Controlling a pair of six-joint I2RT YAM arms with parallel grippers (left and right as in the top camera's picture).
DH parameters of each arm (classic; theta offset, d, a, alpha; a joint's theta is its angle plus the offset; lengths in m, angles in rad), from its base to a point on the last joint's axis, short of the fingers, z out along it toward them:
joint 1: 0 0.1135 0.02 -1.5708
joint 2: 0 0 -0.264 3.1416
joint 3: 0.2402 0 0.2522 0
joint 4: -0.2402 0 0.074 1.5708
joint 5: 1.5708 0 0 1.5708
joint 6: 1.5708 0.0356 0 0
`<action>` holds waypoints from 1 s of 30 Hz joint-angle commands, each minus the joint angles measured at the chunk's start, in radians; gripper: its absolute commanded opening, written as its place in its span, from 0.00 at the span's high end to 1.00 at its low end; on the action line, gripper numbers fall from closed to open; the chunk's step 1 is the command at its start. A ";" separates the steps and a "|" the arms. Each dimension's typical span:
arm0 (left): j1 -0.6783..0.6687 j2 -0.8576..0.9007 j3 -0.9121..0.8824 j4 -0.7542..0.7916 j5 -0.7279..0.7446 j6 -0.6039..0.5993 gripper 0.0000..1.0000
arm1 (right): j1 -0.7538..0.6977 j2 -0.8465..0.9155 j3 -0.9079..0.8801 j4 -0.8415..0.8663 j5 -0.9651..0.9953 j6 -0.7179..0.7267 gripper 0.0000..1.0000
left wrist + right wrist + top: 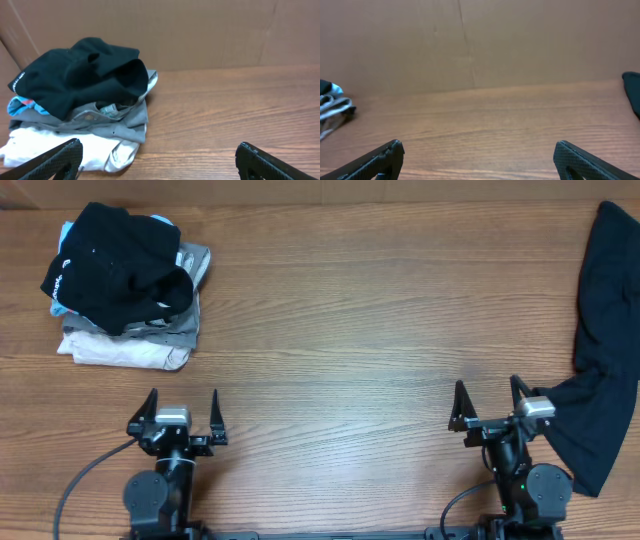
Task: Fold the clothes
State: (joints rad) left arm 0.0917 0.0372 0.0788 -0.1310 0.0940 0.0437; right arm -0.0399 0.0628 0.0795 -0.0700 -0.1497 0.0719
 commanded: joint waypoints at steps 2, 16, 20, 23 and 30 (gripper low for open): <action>-0.001 0.139 0.194 -0.061 0.016 -0.022 0.00 | -0.003 0.108 0.159 -0.001 -0.036 0.041 0.00; -0.002 0.893 0.889 -0.384 0.337 -0.024 0.00 | -0.003 0.854 0.930 -0.540 -0.066 0.054 0.00; -0.015 1.057 1.083 -0.557 0.332 -0.007 0.00 | -0.004 1.083 1.120 -0.724 -0.066 0.054 0.00; -0.055 1.183 1.210 -0.689 0.315 0.035 0.00 | -0.013 1.242 1.205 -0.787 -0.065 0.051 0.00; -0.126 1.385 1.265 -0.676 0.285 0.048 0.00 | -0.121 1.417 1.206 -0.763 -0.021 0.163 0.00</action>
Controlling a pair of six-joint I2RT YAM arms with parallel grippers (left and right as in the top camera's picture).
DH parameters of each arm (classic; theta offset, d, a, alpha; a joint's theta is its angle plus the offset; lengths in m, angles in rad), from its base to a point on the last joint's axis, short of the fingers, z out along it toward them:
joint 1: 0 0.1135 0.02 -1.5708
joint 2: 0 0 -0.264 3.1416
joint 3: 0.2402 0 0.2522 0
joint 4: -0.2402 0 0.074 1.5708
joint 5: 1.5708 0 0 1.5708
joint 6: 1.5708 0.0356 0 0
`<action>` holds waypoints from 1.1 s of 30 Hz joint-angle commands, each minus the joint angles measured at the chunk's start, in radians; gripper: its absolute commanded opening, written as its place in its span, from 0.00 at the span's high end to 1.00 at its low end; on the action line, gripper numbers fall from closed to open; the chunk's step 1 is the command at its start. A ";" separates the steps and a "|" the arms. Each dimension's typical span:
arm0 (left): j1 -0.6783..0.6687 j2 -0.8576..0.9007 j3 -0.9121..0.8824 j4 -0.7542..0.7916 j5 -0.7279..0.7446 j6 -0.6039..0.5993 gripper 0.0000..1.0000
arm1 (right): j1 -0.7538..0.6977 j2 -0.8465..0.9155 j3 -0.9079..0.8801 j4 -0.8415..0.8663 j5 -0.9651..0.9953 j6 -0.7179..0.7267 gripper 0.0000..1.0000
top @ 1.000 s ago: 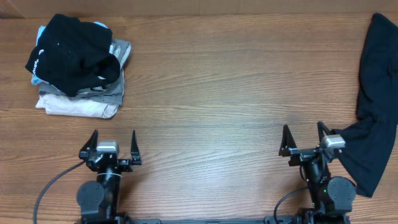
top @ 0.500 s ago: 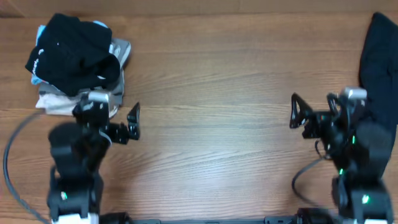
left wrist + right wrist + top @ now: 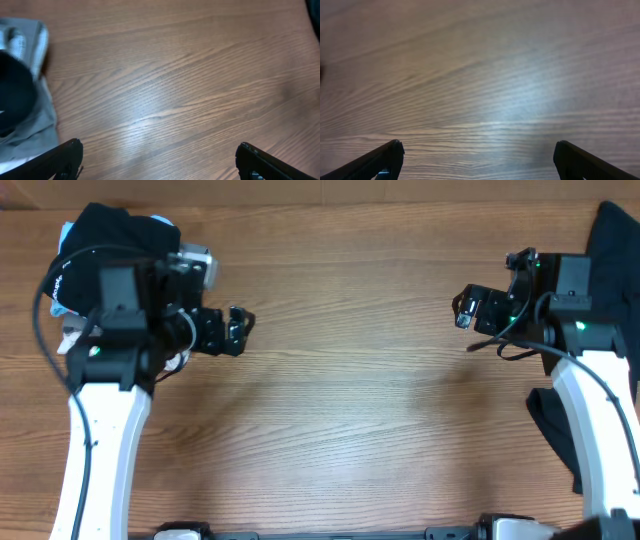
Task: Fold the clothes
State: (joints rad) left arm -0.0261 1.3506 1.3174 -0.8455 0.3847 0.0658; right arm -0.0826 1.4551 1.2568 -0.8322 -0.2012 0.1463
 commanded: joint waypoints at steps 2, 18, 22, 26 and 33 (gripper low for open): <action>-0.008 0.121 0.026 0.045 0.002 0.014 0.00 | -0.162 0.043 0.023 -0.005 0.032 0.150 0.00; -0.014 0.346 0.026 0.111 0.103 0.002 0.12 | -0.780 0.195 0.005 -0.039 0.192 0.340 0.11; -0.035 0.346 0.026 0.127 0.100 0.002 0.17 | -0.780 0.273 0.005 -0.083 0.240 0.288 0.23; -0.074 0.346 0.026 0.143 0.019 0.002 0.17 | -0.780 0.356 -0.003 -0.125 0.272 0.238 0.32; -0.113 0.346 0.026 0.161 -0.037 0.009 0.15 | -0.780 0.358 -0.108 -0.058 0.280 0.190 0.33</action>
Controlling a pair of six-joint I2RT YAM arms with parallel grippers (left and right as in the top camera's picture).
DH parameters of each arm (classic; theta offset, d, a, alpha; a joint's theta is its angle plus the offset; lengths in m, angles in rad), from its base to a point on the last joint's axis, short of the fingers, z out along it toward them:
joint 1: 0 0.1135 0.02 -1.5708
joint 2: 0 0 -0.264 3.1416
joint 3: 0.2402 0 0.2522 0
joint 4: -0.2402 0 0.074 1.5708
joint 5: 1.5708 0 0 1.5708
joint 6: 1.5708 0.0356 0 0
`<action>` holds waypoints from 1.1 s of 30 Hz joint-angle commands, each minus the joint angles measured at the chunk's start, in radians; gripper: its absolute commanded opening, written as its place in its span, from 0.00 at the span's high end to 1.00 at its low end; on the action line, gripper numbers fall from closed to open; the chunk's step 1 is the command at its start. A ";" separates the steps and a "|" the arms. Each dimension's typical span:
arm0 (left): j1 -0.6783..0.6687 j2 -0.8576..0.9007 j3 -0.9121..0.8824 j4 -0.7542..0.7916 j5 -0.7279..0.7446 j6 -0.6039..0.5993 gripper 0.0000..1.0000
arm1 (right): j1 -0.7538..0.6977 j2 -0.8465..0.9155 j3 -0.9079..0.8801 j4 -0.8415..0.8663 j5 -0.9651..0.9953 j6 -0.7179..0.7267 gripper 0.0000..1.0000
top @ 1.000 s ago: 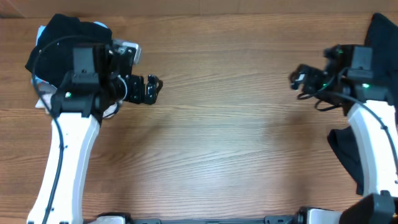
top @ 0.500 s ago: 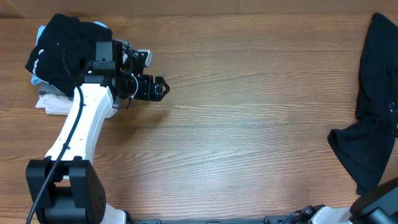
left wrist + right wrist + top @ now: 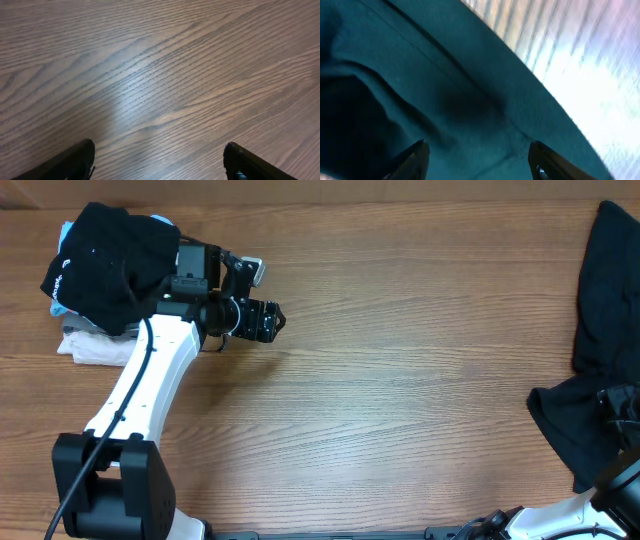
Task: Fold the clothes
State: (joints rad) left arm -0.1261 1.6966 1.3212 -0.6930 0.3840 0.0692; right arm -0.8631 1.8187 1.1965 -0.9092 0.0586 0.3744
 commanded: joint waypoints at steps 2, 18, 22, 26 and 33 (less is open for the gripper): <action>-0.014 0.000 0.022 0.014 -0.037 0.006 0.15 | 0.001 -0.006 -0.090 0.047 0.019 -0.038 0.36; -0.014 0.000 0.022 0.026 -0.037 0.006 0.13 | 0.000 -0.006 -0.121 0.063 0.018 -0.021 0.73; -0.014 0.000 0.022 0.029 -0.037 0.006 0.13 | 0.001 -0.006 -0.085 0.043 0.015 -0.008 0.96; -0.014 0.000 0.022 0.031 -0.036 0.005 0.14 | 0.002 -0.006 -0.002 -0.024 0.001 -0.008 0.96; -0.014 0.000 0.022 0.036 -0.035 0.003 0.14 | 0.012 -0.027 0.151 -0.105 -0.291 -0.103 0.96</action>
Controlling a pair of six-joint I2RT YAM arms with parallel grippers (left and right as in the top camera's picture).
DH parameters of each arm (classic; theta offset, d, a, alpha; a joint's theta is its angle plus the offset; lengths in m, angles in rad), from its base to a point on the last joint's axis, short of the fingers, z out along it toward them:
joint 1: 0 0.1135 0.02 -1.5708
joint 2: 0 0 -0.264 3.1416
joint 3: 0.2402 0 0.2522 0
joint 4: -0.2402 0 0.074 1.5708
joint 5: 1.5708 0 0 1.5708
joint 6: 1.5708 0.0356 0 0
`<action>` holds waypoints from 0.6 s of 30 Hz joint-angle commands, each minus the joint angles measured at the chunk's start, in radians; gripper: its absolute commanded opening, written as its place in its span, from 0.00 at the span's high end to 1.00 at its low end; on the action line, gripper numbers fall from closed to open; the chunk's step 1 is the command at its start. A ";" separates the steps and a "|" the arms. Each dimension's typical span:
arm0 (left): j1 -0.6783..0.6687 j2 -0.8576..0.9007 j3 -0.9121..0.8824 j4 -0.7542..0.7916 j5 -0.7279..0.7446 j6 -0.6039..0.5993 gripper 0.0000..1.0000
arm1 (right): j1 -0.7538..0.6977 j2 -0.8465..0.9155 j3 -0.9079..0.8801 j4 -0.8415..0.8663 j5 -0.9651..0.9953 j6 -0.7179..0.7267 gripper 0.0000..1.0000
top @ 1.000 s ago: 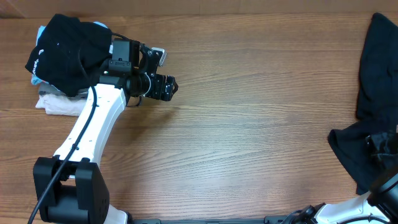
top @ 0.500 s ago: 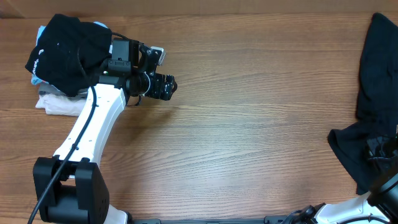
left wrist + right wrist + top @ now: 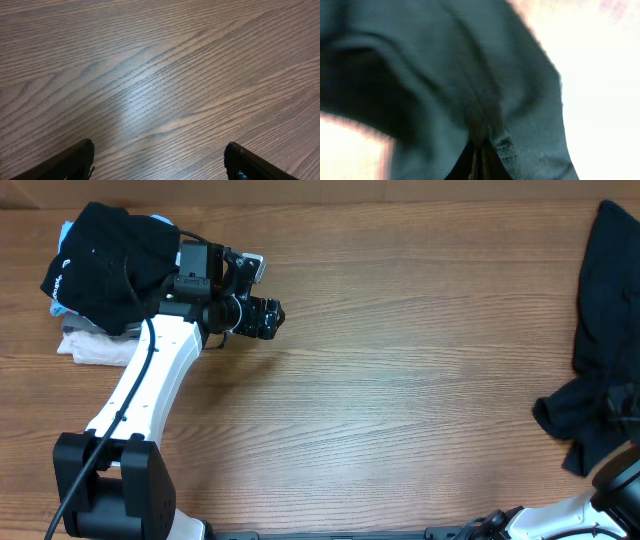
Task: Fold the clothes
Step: 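Grasp the black garment's edge with the right gripper and drag it left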
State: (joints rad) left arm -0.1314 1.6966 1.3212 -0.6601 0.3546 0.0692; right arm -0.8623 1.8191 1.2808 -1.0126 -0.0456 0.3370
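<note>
A black garment [image 3: 605, 300] lies along the table's right edge, its lower part bunched up [image 3: 575, 420]. My right gripper [image 3: 618, 404] sits in that bunched part. In the right wrist view its fingers [image 3: 476, 162] are pinched together on a fold of the dark fabric [image 3: 445, 75]. A pile of clothes [image 3: 120, 280], black on top over grey and white pieces, sits at the far left. My left gripper [image 3: 268, 318] hangs just right of the pile, open over bare wood [image 3: 159, 147], with nothing between its fingers.
The wooden table [image 3: 400, 380] stretches between the pile and the black garment. The left arm [image 3: 140, 390] runs diagonally from the front left edge up to the pile. The garment runs off the right edge of the overhead view.
My right gripper, open over the black fabric before, is now shut on a fold of it. The garment's lower part has bunched up smaller. The left gripper has barely shifted.
Both arms sat folded at the front edge with open grippers. Then the left was out beside the pile and the right near the black garment. Later the right was down on the garment's lower part, still open, and now it grips the fabric.
</note>
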 commanded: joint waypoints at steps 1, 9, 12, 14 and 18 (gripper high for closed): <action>-0.008 0.000 0.022 0.003 -0.006 -0.001 0.14 | 0.019 -0.034 0.077 -0.003 -0.231 -0.081 0.96; -0.008 -0.001 0.023 -0.013 -0.006 -0.003 0.07 | 0.156 -0.060 0.101 -0.014 -0.208 -0.109 0.93; -0.008 -0.001 0.023 -0.019 -0.006 -0.003 0.08 | 0.181 -0.060 0.101 -0.012 -0.198 -0.109 0.96; -0.008 -0.001 0.023 -0.020 -0.006 -0.003 0.07 | 0.182 -0.060 0.101 -0.010 -0.198 -0.109 0.94; -0.008 -0.001 0.023 -0.020 -0.006 -0.003 0.07 | 0.182 -0.060 0.101 -0.012 -0.179 -0.110 0.96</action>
State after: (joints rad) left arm -0.1314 1.6966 1.3212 -0.6807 0.3546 0.0689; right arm -0.6804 1.7924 1.3529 -1.0283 -0.2424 0.2340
